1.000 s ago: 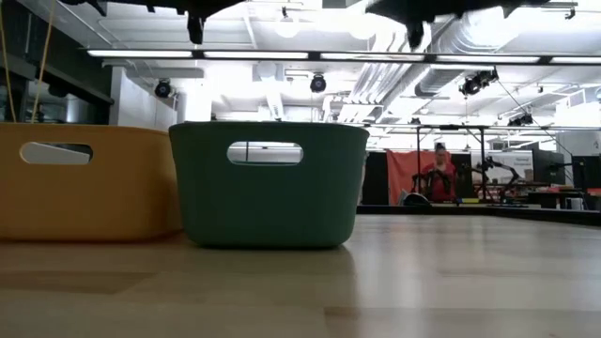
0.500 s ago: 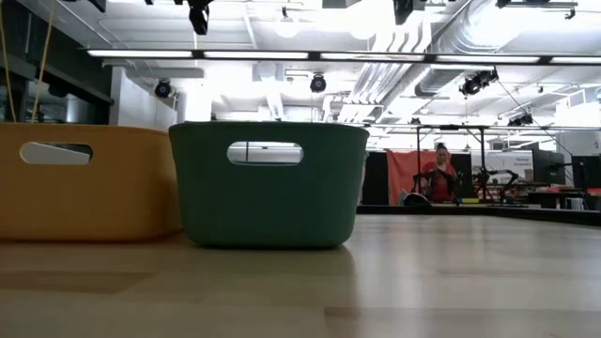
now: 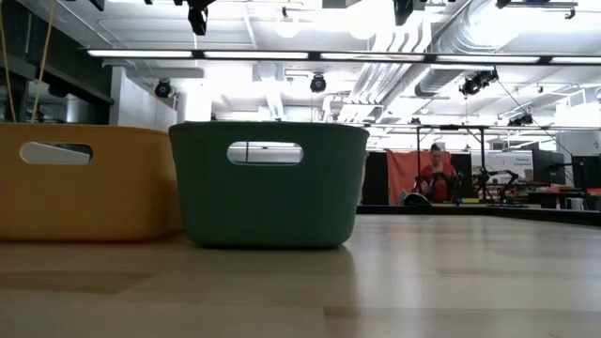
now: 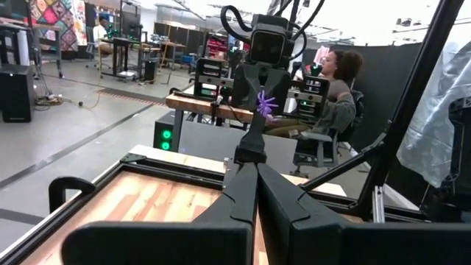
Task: Sort Halloween decoration
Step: Put the purple spider toy into the yellow bin
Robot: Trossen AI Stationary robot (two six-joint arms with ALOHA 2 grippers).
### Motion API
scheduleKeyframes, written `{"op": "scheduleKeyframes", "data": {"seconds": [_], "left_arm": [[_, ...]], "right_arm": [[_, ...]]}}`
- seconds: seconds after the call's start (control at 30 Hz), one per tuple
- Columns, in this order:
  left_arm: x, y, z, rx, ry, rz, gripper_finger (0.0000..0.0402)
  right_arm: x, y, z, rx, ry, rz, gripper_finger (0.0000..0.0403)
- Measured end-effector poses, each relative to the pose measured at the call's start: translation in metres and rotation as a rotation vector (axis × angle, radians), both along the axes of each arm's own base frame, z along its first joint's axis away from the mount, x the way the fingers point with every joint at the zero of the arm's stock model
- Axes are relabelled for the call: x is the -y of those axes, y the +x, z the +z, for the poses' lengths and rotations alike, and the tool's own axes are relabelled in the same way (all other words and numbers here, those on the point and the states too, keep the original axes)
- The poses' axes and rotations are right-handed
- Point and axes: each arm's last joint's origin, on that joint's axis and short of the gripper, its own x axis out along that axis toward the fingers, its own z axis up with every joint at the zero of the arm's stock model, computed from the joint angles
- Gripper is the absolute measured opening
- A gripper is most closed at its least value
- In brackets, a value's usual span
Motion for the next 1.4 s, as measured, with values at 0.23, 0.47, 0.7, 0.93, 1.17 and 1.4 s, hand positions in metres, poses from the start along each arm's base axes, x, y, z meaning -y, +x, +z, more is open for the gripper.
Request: {"op": "scheduleKeyframes", "data": {"seconds": [0.23,0.47,0.7,0.93,1.17,1.4], "left_arm": [[0.0,0.0,0.0,0.0,0.0,0.001,0.0],[0.0,0.0,0.0,0.0,0.0,0.003,0.0],[0.0,0.0,0.0,0.0,0.0,0.003,0.0],[-0.001,0.0,0.001,0.005,0.0,0.02,0.0],[-0.006,-0.001,0.002,0.017,0.0,0.07,0.0],[-0.012,-0.002,0.004,0.035,0.003,0.1,0.0]], "right_arm": [[0.0,0.0,0.0,0.0,0.0,0.0,0.0],[0.0,0.0,0.0,0.0,0.002,0.0,0.0],[0.0,0.0,0.0,0.0,0.003,0.0,0.0],[0.0,0.002,-0.001,-0.003,0.004,0.0,0.0],[0.001,0.031,-0.028,-0.083,0.056,0.016,0.0],[-0.004,0.084,-0.075,-0.2,0.078,0.07,0.0]]}}
